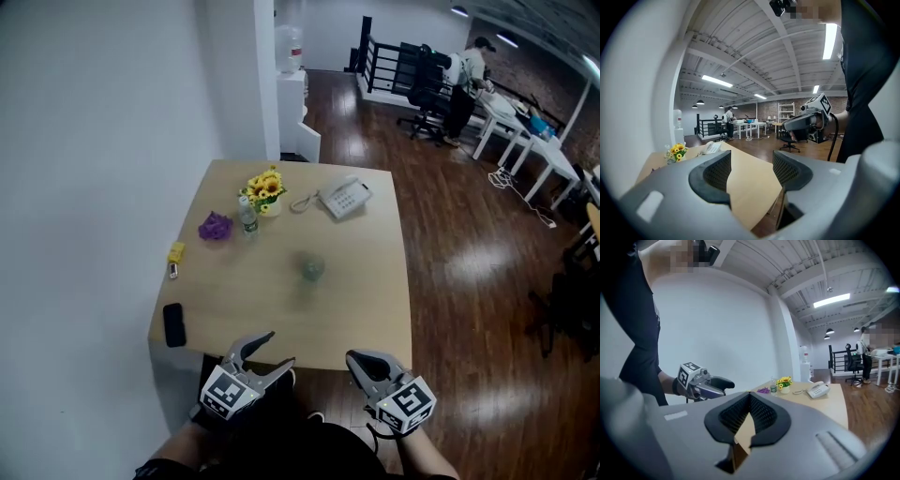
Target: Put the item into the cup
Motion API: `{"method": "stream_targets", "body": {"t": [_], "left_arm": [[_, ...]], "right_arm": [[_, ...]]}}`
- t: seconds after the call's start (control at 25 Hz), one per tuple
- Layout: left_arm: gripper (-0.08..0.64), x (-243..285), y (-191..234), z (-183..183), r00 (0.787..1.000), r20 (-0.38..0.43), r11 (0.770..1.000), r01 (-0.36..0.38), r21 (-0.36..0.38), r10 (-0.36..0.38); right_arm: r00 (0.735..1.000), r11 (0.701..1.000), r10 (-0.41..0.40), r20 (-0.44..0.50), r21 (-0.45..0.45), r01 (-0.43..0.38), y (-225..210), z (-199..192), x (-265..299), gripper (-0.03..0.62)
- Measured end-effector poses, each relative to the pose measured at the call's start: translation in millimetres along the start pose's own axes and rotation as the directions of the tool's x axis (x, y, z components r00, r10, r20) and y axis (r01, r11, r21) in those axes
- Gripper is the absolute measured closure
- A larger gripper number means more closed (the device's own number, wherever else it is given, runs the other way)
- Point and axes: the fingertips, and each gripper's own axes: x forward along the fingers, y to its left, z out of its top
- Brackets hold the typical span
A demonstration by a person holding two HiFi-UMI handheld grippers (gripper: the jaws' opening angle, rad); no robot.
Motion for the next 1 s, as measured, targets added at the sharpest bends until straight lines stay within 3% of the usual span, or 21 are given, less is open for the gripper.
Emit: {"method": "stream_targets", "body": {"t": [0.16, 0.4, 1.0], "left_arm": [[0.286, -16.5, -34.1, 0.1, 1.0, -0.01, 1.0, -0.008, 0.003, 0.008], [0.287, -31.2, -53.4, 9.4, 1.0, 0.001, 1.0, -0.01, 0.012, 0.01], [0.287, -58.7, -44.4, 9.8, 0.997, 0.031, 0.997, 0.067, 0.045, -0.068]], "right_arm": [[1.0, 1.0, -0.002, -0.007, 0.023, 0.002, 12.7, -10.6, -27.5, 0.584], [1.0, 1.0, -0.011, 0.0, 0.015, 0.011, 24.0, -9.1, -46.7, 0.584], [0.999, 0.998, -0.038, 0.028, -0.054, 0.039, 67.8, 13.8, -23.2, 0.584]]}}
